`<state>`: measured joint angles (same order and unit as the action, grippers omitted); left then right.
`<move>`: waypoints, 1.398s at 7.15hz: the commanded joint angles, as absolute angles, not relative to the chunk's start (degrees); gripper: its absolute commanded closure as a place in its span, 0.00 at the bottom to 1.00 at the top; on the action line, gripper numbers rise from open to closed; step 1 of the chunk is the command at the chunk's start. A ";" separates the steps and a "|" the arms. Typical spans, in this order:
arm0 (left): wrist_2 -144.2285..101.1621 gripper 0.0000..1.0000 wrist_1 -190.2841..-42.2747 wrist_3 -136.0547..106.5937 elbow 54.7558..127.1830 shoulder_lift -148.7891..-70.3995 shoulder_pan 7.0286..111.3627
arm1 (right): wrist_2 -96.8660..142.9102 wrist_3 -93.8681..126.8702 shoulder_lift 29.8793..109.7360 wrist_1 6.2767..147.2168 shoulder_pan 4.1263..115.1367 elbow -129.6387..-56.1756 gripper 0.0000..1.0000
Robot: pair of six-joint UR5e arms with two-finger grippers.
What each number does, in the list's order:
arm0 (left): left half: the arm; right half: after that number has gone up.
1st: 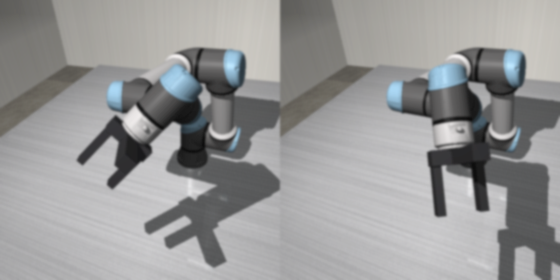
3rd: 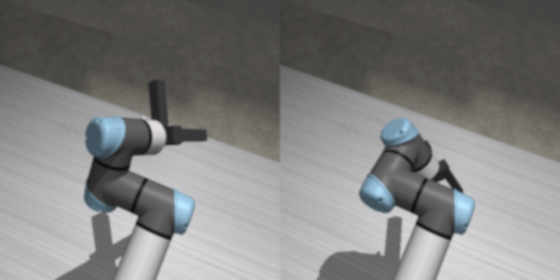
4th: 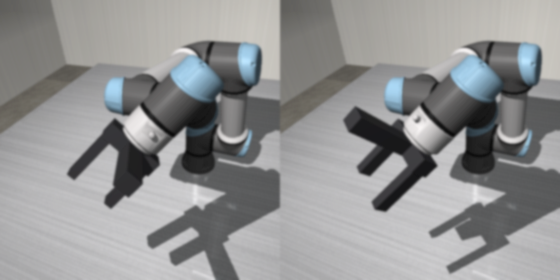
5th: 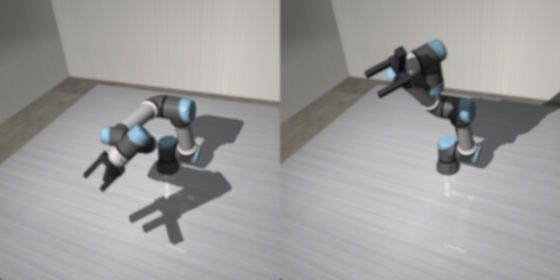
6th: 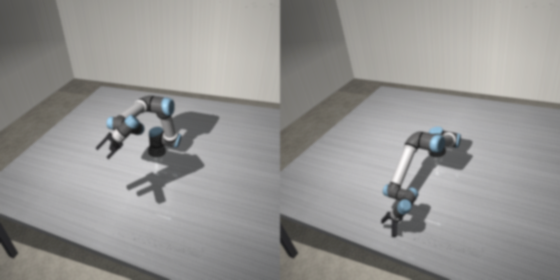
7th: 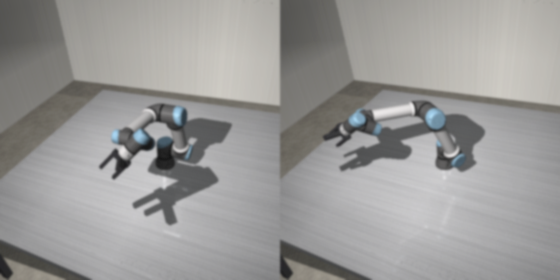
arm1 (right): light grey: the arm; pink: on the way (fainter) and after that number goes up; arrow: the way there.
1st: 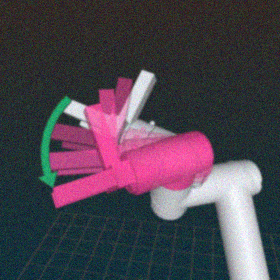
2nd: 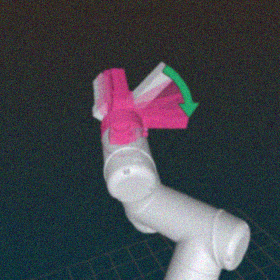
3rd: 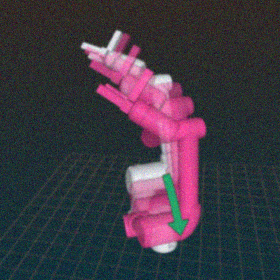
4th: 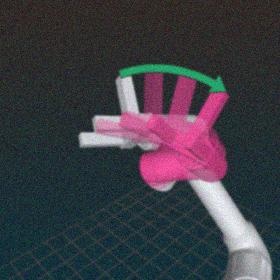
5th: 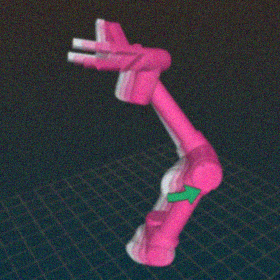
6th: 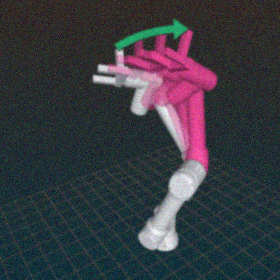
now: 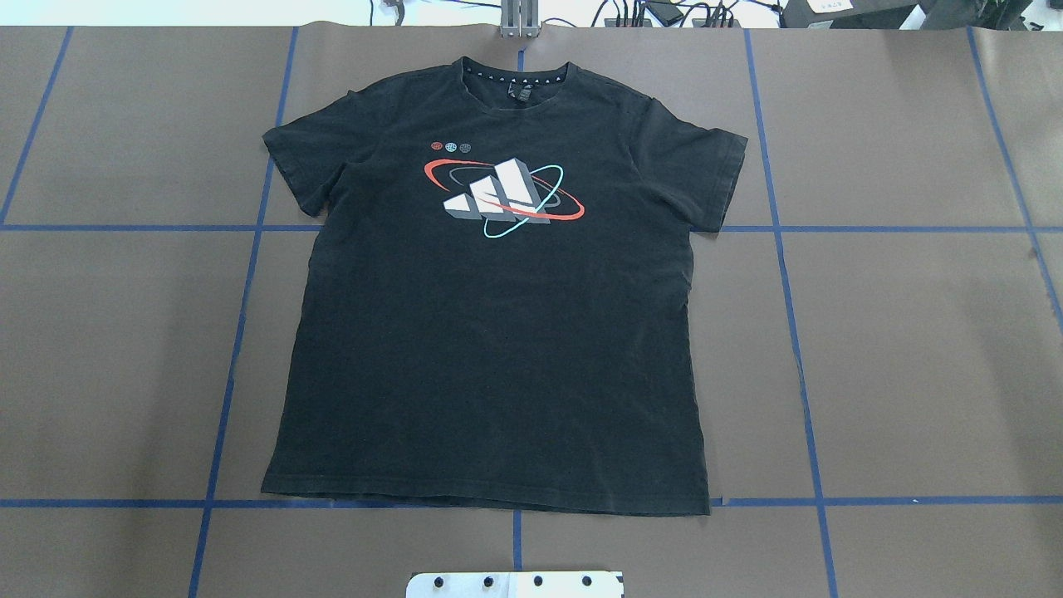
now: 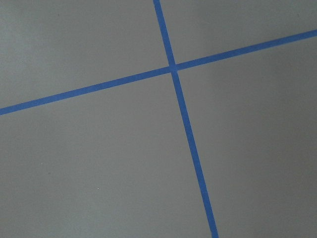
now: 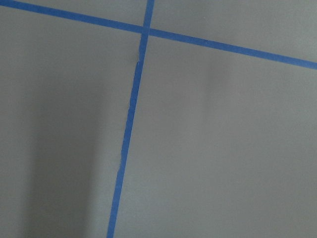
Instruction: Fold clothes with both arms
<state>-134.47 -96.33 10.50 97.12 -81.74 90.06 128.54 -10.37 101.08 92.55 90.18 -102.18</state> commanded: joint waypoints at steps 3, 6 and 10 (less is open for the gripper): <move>-134.39 0.00 -99.39 10.99 98.25 -81.74 90.00 | 128.85 -10.37 100.37 92.37 90.09 -103.70 0.00; -134.47 0.00 -109.91 10.46 99.32 -82.78 90.09 | 128.94 -10.28 98.63 85.14 89.74 -105.65 0.00; -134.65 0.00 -124.27 10.28 97.56 -91.37 90.00 | 131.04 -4.59 93.79 78.31 89.56 -104.77 0.00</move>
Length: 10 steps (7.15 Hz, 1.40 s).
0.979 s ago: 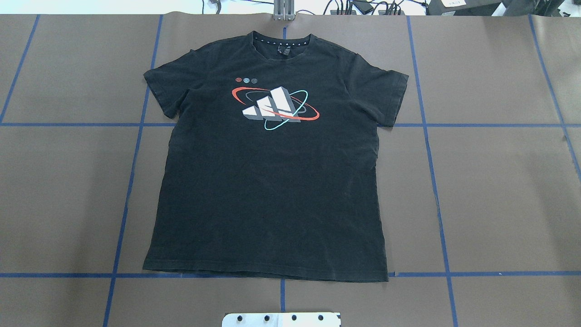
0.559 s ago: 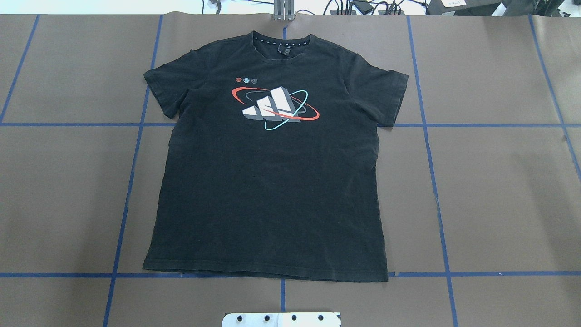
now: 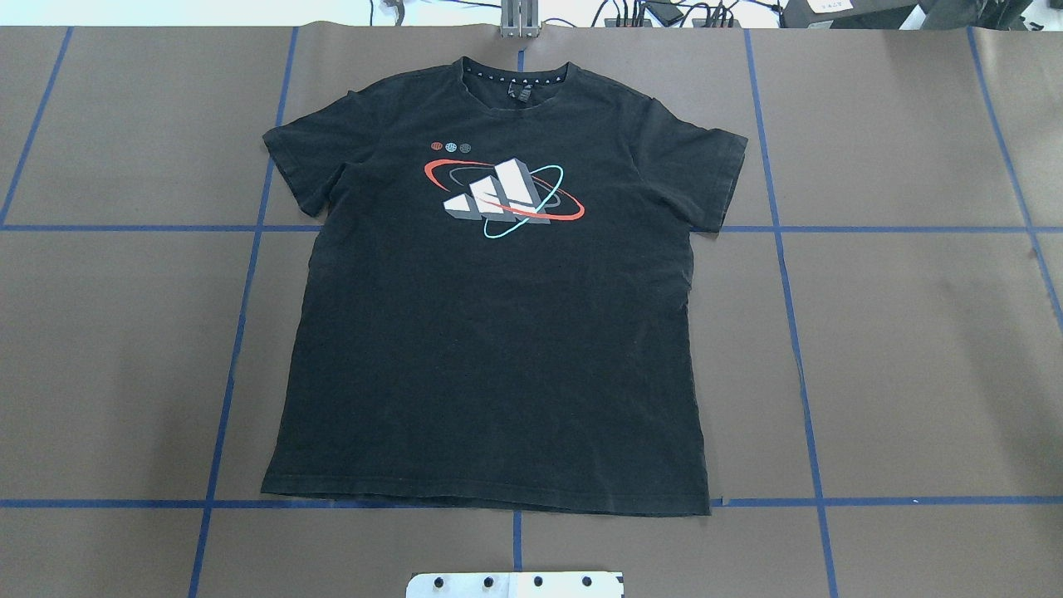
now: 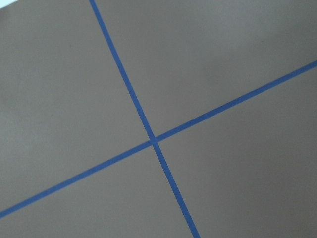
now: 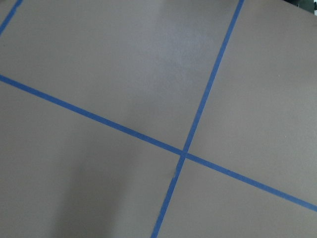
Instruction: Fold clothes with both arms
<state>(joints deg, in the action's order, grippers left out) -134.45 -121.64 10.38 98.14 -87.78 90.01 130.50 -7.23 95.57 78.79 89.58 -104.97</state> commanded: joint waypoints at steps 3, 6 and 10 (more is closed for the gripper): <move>-134.74 0.00 -125.41 -2.79 96.76 -97.81 88.95 | 136.84 3.66 81.77 78.05 84.76 -96.86 0.00; -134.30 0.00 -129.99 -4.30 96.24 -98.26 80.96 | 134.49 18.65 71.84 77.87 73.34 -95.37 0.01; -134.38 0.00 -131.31 -7.38 96.59 -98.44 79.98 | 119.54 45.21 61.72 56.03 59.17 -80.60 0.00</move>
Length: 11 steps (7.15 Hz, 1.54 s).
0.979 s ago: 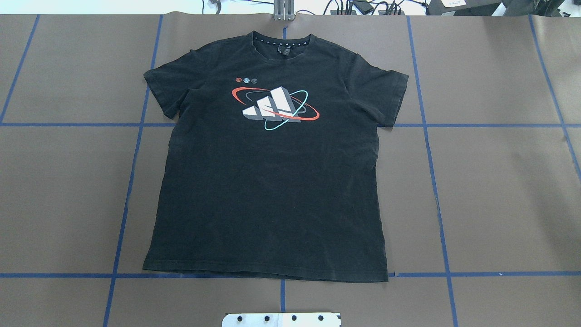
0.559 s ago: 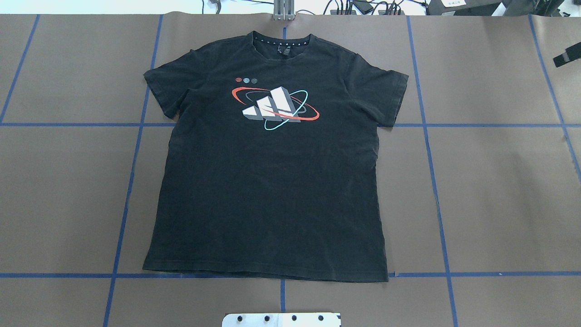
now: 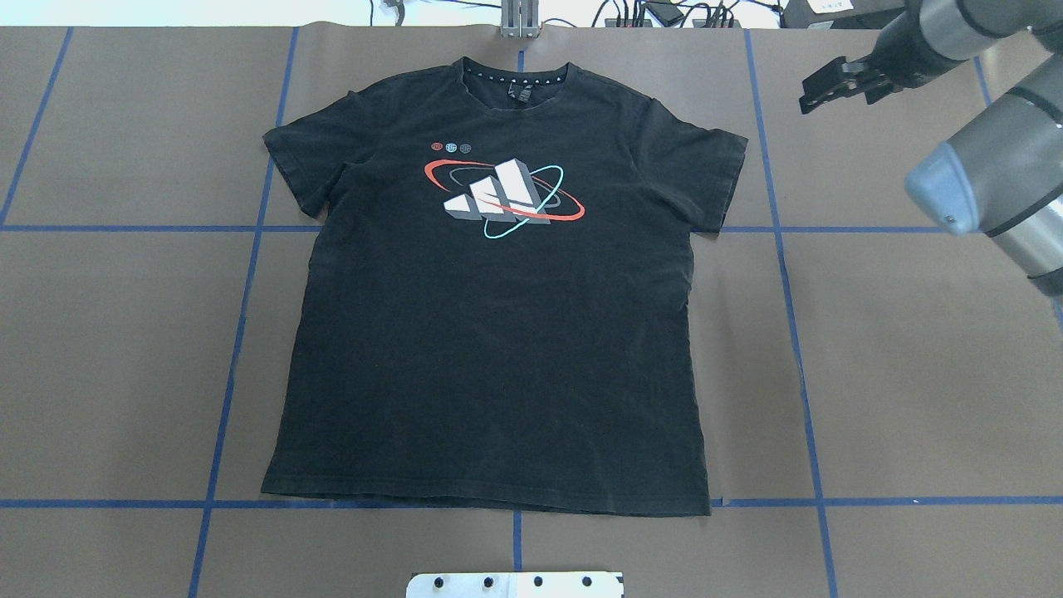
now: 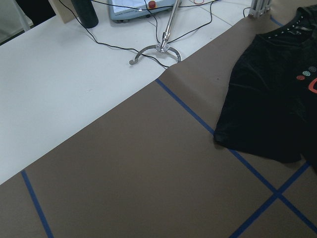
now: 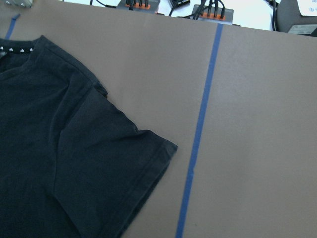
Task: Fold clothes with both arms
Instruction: 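Move the right gripper toward the shirt's sleeve nearest it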
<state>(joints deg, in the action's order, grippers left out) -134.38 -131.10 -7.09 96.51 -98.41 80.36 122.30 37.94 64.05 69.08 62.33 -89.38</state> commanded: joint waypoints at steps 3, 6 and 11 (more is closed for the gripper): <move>-134.38 0.00 -131.48 -7.82 96.59 -98.35 79.37 | 117.86 46.31 56.52 43.42 58.62 -65.41 0.01; -134.38 0.00 -131.40 -7.82 96.50 -98.35 79.37 | 113.13 46.58 54.94 42.72 55.56 -60.49 0.02; -134.30 0.00 -131.40 -7.74 96.50 -98.17 79.37 | 107.50 47.54 53.97 41.40 52.73 -56.26 0.27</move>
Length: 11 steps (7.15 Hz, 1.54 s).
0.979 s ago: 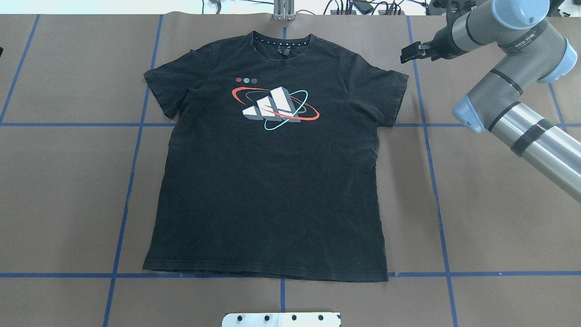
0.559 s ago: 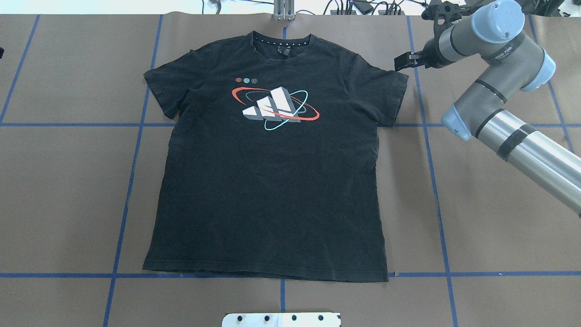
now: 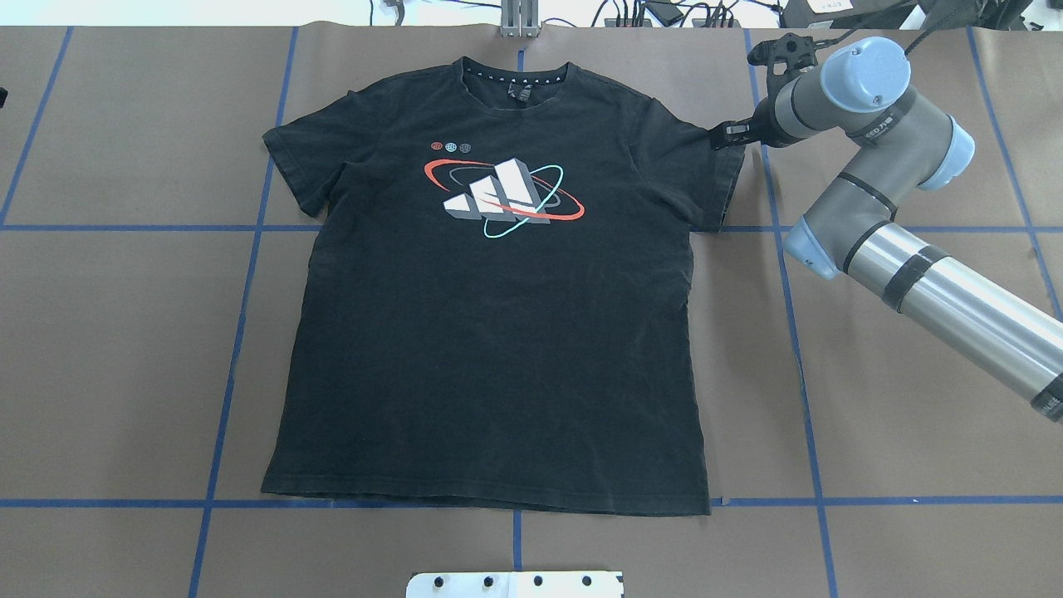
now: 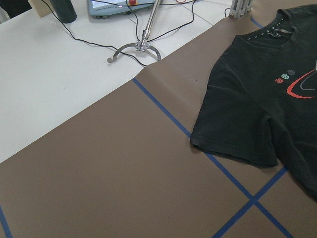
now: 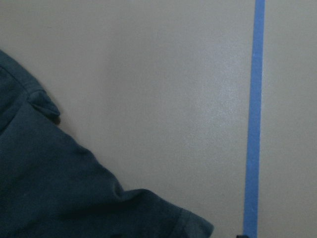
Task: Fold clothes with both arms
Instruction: 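Move the right gripper toward the shirt's sleeve nearest it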
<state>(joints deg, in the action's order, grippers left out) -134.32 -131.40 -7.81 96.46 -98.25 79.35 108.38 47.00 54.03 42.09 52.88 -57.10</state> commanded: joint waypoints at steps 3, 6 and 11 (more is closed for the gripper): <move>-134.30 0.00 -131.48 -7.73 96.50 -98.00 79.28 | 106.44 47.90 53.88 40.43 52.47 -55.55 0.45; -134.30 0.00 -132.10 -7.73 96.42 -97.65 79.37 | 106.52 48.16 53.70 40.43 52.47 -55.63 1.00; -134.30 0.00 -132.10 -7.73 96.33 -97.56 79.28 | 106.96 50.61 55.89 41.66 53.17 -64.83 1.00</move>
<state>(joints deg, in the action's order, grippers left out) -134.30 -132.10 -7.74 96.39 -97.62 79.28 106.77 49.34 54.99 41.09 53.09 -61.58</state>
